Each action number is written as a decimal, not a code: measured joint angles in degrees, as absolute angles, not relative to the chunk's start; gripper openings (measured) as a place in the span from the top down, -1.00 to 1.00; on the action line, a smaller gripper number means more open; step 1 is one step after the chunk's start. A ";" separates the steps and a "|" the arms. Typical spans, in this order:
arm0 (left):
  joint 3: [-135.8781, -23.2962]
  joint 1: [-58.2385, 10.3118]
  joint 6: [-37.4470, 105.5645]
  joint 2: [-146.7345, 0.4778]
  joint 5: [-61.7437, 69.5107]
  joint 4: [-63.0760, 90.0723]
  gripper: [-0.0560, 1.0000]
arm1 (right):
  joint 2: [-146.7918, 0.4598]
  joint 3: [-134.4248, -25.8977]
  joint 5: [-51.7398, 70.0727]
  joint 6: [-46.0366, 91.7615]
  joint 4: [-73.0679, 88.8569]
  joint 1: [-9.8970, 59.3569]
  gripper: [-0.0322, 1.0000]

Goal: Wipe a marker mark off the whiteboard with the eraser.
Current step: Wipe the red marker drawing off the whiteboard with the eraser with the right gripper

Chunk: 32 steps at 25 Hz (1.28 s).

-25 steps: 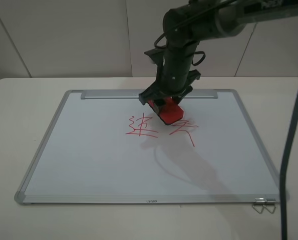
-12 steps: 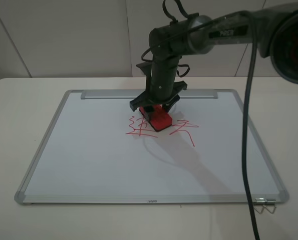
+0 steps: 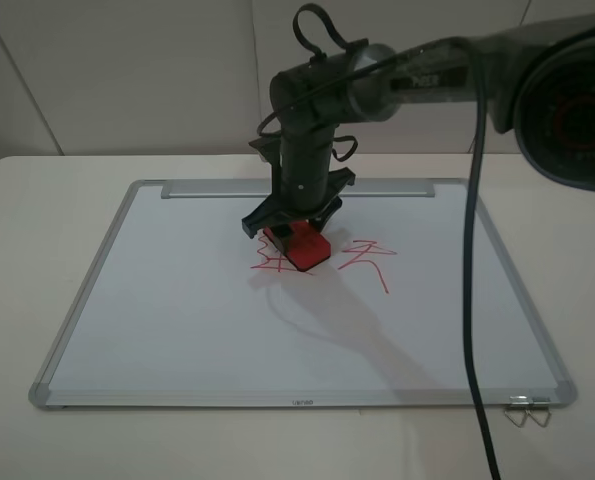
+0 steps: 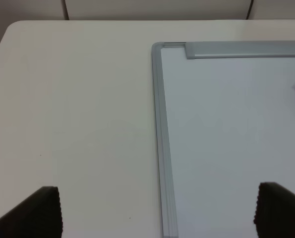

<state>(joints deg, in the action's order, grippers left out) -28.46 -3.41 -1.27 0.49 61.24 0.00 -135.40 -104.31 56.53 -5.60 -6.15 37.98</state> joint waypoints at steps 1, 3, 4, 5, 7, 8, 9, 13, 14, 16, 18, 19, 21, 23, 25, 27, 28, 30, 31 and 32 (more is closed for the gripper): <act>-28.46 -3.41 -1.27 0.49 61.24 0.00 -0.57 | -135.40 -104.31 56.53 -5.60 -6.15 38.71 0.00; -28.46 -3.41 -1.27 0.49 61.24 0.00 -0.57 | -135.45 -104.31 56.64 -5.60 -6.22 40.40 0.00; -28.46 -3.41 -1.27 0.49 61.24 0.00 -0.57 | -135.45 -104.31 56.71 -5.60 -6.26 41.57 0.00; -28.46 -3.41 -1.27 0.49 61.24 0.00 -0.57 | -135.45 -104.31 56.77 -5.60 -6.26 42.67 0.00; -28.46 -3.41 -1.27 0.49 61.24 0.00 -0.57 | -135.45 -104.31 56.91 -5.60 -6.33 44.55 0.00; -28.46 -3.41 -1.27 0.49 61.24 0.00 -0.57 | -135.45 -104.31 56.95 -5.60 -6.33 45.70 0.00; -28.46 -3.41 -1.27 0.49 61.24 0.00 -0.57 | -135.45 -104.31 56.95 -5.60 -6.33 46.85 0.00; -28.46 -3.41 -1.27 0.49 61.24 0.00 -0.57 | -135.51 -104.31 56.97 -5.60 -6.17 50.34 0.00; -28.46 -3.41 -1.27 0.49 61.24 0.00 -0.57 | -135.51 -104.31 56.97 -5.60 -6.19 50.84 0.00; -28.46 -3.41 -1.27 0.49 61.24 0.00 -0.57 | -135.51 -104.31 56.97 -5.60 -6.14 51.15 0.00; -28.46 -3.41 -1.27 0.49 61.24 0.00 -0.57 | -135.51 -104.31 56.97 -5.54 -6.00 51.07 0.00; -28.46 -3.41 -1.27 0.49 61.24 0.00 -0.57 | -135.51 -104.31 56.97 -5.41 -5.80 50.84 0.00; -28.46 -3.41 -1.27 0.49 61.24 0.00 -0.57 | -135.51 -104.31 56.97 -5.41 -4.78 50.12 0.00; -28.46 -3.41 -1.27 0.49 61.24 0.00 -0.57 | -135.51 -104.18 56.97 -5.41 -4.44 48.89 0.00; -28.46 -3.41 -1.27 0.49 61.24 0.00 -0.57 | -135.51 -103.53 56.58 -5.41 -4.12 47.17 0.00; -28.46 -3.41 -1.27 0.49 61.24 0.00 -0.57 | -135.51 -102.74 55.84 -5.40 -3.55 45.05 0.00; -28.46 -3.41 -1.27 0.49 61.24 0.00 -0.57 | -135.44 -102.28 55.41 -5.40 -3.32 43.98 0.00; -28.46 -3.41 -1.27 0.49 61.24 0.00 -0.57 | -135.31 -101.90 54.84 -5.35 -3.32 42.99 0.00; -28.46 -3.41 -1.27 0.49 61.24 0.00 -0.57 | -135.14 -101.39 54.41 -5.35 -3.32 42.01 0.00; -28.46 -3.41 -1.27 0.49 61.24 0.00 -0.57 | -134.97 -100.97 53.99 -5.35 -3.32 41.24 0.00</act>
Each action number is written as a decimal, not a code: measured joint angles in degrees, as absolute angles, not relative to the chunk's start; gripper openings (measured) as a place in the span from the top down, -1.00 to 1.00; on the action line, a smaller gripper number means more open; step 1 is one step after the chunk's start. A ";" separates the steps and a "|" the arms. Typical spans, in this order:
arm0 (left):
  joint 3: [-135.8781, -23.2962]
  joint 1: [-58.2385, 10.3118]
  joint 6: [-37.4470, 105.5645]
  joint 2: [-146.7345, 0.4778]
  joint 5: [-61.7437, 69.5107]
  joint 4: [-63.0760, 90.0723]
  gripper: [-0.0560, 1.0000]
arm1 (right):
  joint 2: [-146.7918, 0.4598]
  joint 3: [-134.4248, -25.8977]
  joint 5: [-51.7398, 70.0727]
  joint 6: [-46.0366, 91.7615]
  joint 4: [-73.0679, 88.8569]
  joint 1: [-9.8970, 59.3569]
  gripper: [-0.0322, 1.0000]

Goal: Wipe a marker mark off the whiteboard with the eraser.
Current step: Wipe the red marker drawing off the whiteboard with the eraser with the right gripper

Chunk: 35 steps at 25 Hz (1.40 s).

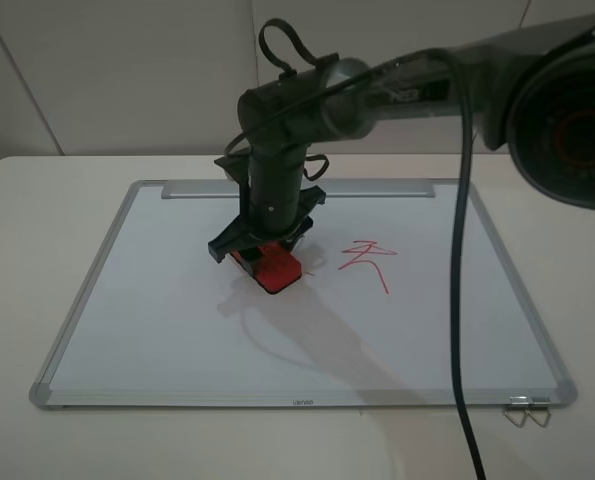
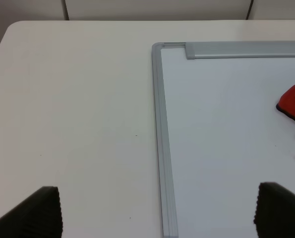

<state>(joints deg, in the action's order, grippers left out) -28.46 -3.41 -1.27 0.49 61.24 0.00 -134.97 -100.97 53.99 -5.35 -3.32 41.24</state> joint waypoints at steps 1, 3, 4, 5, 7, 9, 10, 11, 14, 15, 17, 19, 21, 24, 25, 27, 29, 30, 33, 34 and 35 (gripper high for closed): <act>-28.46 -3.41 -1.27 0.49 61.24 0.00 -0.57 | -134.88 -100.73 53.76 -5.35 -3.32 40.28 0.00; -28.46 -3.41 -1.27 0.49 61.24 0.00 -0.57 | -134.81 -100.52 53.44 -5.35 -3.45 38.55 0.00; -28.46 -3.41 -1.27 0.49 61.24 0.00 -0.57 | -134.81 -100.52 53.44 -5.35 -3.77 37.80 0.00; -28.46 -3.41 -1.27 0.49 61.24 0.00 -0.57 | -134.81 -100.52 53.37 -5.35 -3.83 36.90 0.00; -28.46 -3.41 -1.27 0.49 61.24 0.00 -0.57 | -134.81 -100.52 53.18 -5.35 -3.83 35.23 0.00; -28.46 -3.41 -1.27 0.49 61.24 0.00 -0.57 | -134.81 -100.52 52.99 -5.35 -3.86 33.68 0.00; -28.46 -3.41 -1.27 0.49 61.24 0.00 -0.57 | -134.81 -100.52 52.93 -5.35 -3.86 33.08 0.00; -28.46 -3.41 -1.27 0.49 61.24 0.00 -0.57 | -134.81 -100.52 52.87 -5.35 -3.91 32.54 0.00; -28.46 -3.41 -1.27 0.49 61.24 0.00 -0.57 | -134.81 -100.52 52.70 -5.35 -3.90 30.78 0.00; -28.46 -3.41 -1.27 0.49 61.24 0.00 -0.57 | -134.81 -100.52 52.65 -5.35 -3.90 30.39 0.00; -28.46 -3.41 -1.27 0.49 61.24 0.00 -0.57 | -134.81 -100.52 52.52 -5.35 -3.83 29.83 0.00; -28.46 -3.41 -1.27 0.49 61.24 0.00 -0.57 | -134.81 -100.52 52.52 -5.35 -3.83 29.74 0.00; -28.46 -3.41 -1.27 0.49 61.24 0.00 -0.57 | -134.81 -100.52 52.46 -5.35 -3.91 29.98 0.00; -28.46 -3.41 -1.27 0.49 61.24 0.00 -0.57 | -134.81 -100.52 52.46 -5.60 -5.02 31.08 0.00; -28.46 -3.41 -1.27 0.49 61.24 0.00 -0.57 | -134.87 -100.52 52.40 -5.60 -5.62 31.58 0.00; -28.46 -3.41 -1.27 0.49 61.24 0.00 -0.57 | -134.92 -100.52 52.05 -5.60 -7.29 32.80 0.00; -28.46 -3.41 -1.27 0.49 61.24 0.00 -0.57 | -135.19 -100.52 51.58 -5.60 -7.98 34.27 0.00; -28.46 -3.41 -1.27 0.49 61.24 0.00 -0.57 | -135.26 -100.52 51.27 -5.60 -8.23 35.17 0.00; -28.46 -3.41 -1.27 0.49 61.24 0.00 -0.57 | -135.49 -100.52 50.94 -5.60 -8.78 37.61 0.00; -28.46 -3.41 -1.27 0.49 61.24 0.00 -0.57 | -135.50 -100.52 50.94 -5.60 -8.87 38.30 0.00; -28.46 -3.41 -1.27 0.49 61.24 0.00 -0.57 | -135.50 -100.52 50.94 -5.60 -8.94 39.15 0.00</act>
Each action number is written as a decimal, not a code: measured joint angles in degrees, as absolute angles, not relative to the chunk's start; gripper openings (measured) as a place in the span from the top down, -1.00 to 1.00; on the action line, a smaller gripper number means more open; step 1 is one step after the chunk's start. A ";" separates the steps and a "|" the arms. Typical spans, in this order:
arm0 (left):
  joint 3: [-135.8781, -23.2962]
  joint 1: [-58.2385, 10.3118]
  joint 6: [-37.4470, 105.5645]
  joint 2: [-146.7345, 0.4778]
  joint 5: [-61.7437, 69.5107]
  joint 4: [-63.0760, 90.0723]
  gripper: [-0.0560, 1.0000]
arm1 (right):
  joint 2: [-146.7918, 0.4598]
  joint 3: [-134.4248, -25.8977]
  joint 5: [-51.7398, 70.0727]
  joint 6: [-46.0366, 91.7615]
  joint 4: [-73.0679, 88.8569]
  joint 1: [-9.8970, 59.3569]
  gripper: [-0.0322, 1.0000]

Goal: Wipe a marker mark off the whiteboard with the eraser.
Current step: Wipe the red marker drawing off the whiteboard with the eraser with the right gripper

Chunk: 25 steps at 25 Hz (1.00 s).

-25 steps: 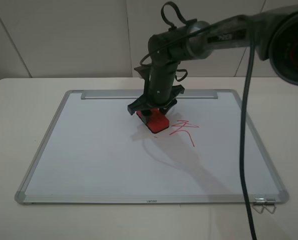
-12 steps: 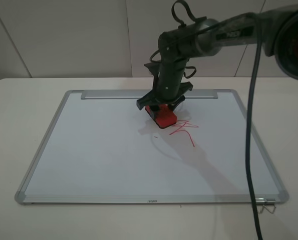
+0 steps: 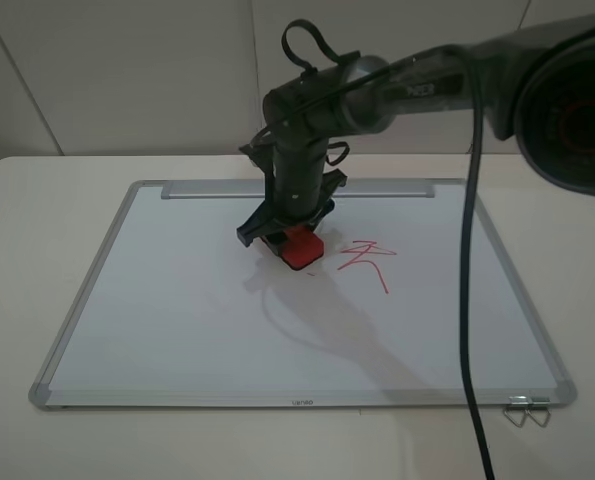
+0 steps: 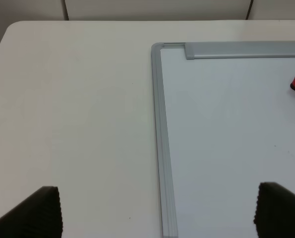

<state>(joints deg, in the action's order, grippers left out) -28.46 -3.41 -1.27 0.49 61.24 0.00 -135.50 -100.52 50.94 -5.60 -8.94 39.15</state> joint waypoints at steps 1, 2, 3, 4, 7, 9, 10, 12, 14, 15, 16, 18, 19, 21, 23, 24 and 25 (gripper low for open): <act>-28.46 -3.41 -1.27 0.49 61.24 0.00 -0.57 | -135.50 -100.52 50.94 -5.60 -9.01 39.86 0.00; -28.46 -3.41 -1.27 0.49 61.24 0.00 -0.57 | -135.50 -100.52 50.94 -5.60 -9.15 40.77 0.00; -28.46 -3.41 -1.27 0.49 61.24 0.00 -0.57 | -135.55 -100.52 50.94 -5.60 -9.19 41.62 0.00; -28.46 -3.41 -1.27 0.49 61.24 0.00 -0.57 | -135.55 -100.52 50.94 -5.60 -9.18 42.48 0.00; -28.46 -3.41 -1.27 0.49 61.24 0.00 -0.57 | -135.62 -100.52 50.94 -5.60 -9.18 44.36 0.00; -28.46 -3.41 -1.27 0.49 61.24 0.00 -0.57 | -135.62 -100.52 50.94 -5.55 -9.35 44.67 0.00; -28.46 -3.41 -1.27 0.49 61.24 0.00 -0.57 | -135.62 -100.52 51.00 -5.55 -9.35 44.67 0.00; -28.46 -3.41 -1.27 0.49 61.24 0.00 -0.57 | -135.62 -100.52 51.11 -5.55 -9.28 44.19 0.00; -28.46 -3.41 -1.27 0.49 61.24 0.00 -0.57 | -135.62 -100.52 51.22 -5.40 -8.84 43.60 0.00; -28.46 -3.41 -1.27 0.49 61.24 0.00 -0.57 | -135.62 -100.52 51.29 -5.34 -8.38 43.31 0.00; -28.46 -3.41 -1.27 0.49 61.24 0.00 -0.57 | -135.62 -100.52 51.40 -5.14 -7.96 43.12 0.00; -28.46 -3.41 -1.27 0.49 61.24 0.00 -0.57 | -135.62 -100.57 51.76 -5.14 -7.32 42.58 0.00; -28.46 -3.41 -1.27 0.49 61.24 0.00 -0.57 | -135.62 -100.62 52.27 -5.14 -7.25 42.25 0.00; -28.46 -3.41 -1.27 0.49 61.24 0.00 -0.57 | -135.48 -100.46 52.95 -5.14 -7.18 41.75 0.00; -28.46 -3.41 -1.27 0.49 61.24 0.00 -0.57 | -135.02 -99.57 52.39 -5.14 -7.05 41.47 0.00; -28.46 -3.41 -1.27 0.49 61.24 0.00 -0.57 | -134.55 -98.68 52.15 -5.14 -7.12 41.32 0.00; -28.46 -3.41 -1.27 0.49 61.24 0.00 -0.57 | -134.14 -97.71 51.80 -5.14 -7.26 41.05 0.00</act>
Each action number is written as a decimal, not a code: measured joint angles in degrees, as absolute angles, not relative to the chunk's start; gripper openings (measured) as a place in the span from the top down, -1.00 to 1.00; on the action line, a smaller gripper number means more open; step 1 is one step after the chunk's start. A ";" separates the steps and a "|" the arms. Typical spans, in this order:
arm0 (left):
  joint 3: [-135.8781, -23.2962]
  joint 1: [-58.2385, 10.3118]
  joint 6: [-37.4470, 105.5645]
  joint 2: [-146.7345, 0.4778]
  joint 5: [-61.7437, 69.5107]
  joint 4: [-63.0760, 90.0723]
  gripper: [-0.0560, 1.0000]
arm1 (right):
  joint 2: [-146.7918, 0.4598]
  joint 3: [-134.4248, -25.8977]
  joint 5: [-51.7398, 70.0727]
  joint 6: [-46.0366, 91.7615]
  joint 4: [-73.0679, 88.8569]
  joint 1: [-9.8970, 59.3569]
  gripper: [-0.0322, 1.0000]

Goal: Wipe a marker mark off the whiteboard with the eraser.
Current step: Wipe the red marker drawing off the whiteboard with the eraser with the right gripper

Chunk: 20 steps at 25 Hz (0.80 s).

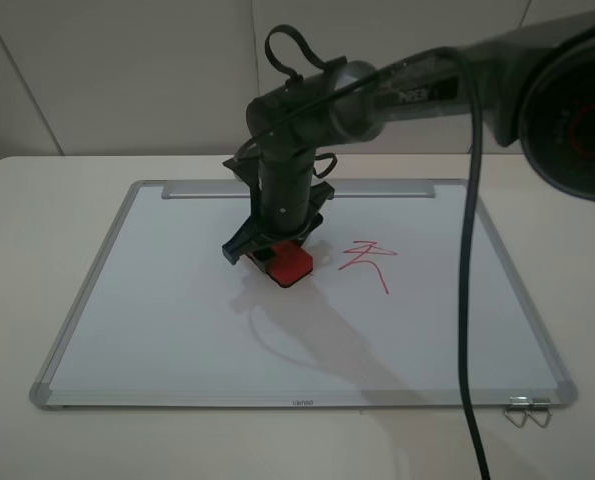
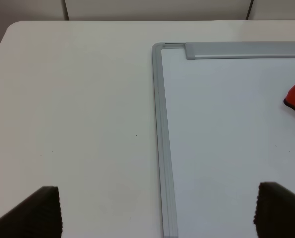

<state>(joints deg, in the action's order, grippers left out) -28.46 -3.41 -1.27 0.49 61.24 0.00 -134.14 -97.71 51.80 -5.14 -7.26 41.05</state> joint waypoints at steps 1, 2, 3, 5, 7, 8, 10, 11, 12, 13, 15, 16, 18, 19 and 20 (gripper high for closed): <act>-28.46 -3.41 -1.27 0.49 61.24 0.00 -0.57 | -133.89 -96.89 51.39 -5.14 -7.26 40.88 0.00; -28.46 -3.41 -1.27 0.49 61.24 0.00 -0.57 | -133.40 -95.91 50.99 -5.14 -7.35 40.79 0.00; -28.46 -3.41 -1.27 0.49 61.24 0.00 -0.57 | -132.99 -94.78 50.43 -5.14 -7.54 40.68 0.00; -28.46 -3.41 -1.27 0.49 61.24 0.00 -0.57 | -131.91 -92.56 49.05 -5.14 -7.79 40.62 0.00; -28.46 -3.41 -1.27 0.49 61.24 0.00 -0.57 | -130.69 -89.68 46.88 -5.20 -7.93 40.62 0.00; -28.46 -3.41 -1.27 0.49 61.24 0.00 -0.57 | -129.93 -88.41 46.22 -5.20 -7.93 40.62 0.00; -28.46 -3.41 -1.27 0.49 61.24 0.00 -0.57 | -128.40 -85.37 45.13 -5.38 -7.93 40.58 0.00; -28.46 -3.41 -1.27 0.49 61.24 0.00 -0.57 | -127.59 -84.13 44.63 -5.36 -7.93 40.51 0.00; -28.46 -3.41 -1.27 0.49 61.24 0.00 -0.57 | -126.77 -82.31 43.96 -5.36 -7.88 40.51 0.00; -28.46 -3.41 -1.27 0.49 61.24 0.00 -0.57 | -126.07 -80.91 43.41 -5.36 -7.88 40.51 0.00; -28.46 -3.41 -1.27 0.49 61.24 0.00 -0.57 | -124.46 -77.82 41.96 -5.40 -7.88 40.51 0.00; -28.46 -3.41 -1.27 0.49 61.24 0.00 -0.57 | -123.52 -76.00 40.82 -5.40 -7.88 40.51 0.00; -28.46 -3.41 -1.27 0.49 61.24 0.00 -0.57 | -122.30 -73.70 39.71 -5.40 -7.93 40.51 0.00; -28.46 -3.41 -1.27 0.49 61.24 0.00 -0.57 | -121.64 -72.88 39.46 -5.40 -7.93 40.51 0.00; -28.46 -3.41 -1.27 0.49 61.24 0.00 -0.57 | -121.15 -71.90 39.48 -5.40 -7.93 40.51 0.00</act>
<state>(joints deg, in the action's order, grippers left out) -28.46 -3.41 -1.27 0.49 61.24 0.00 -121.15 -71.90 39.48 -5.40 -7.93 40.51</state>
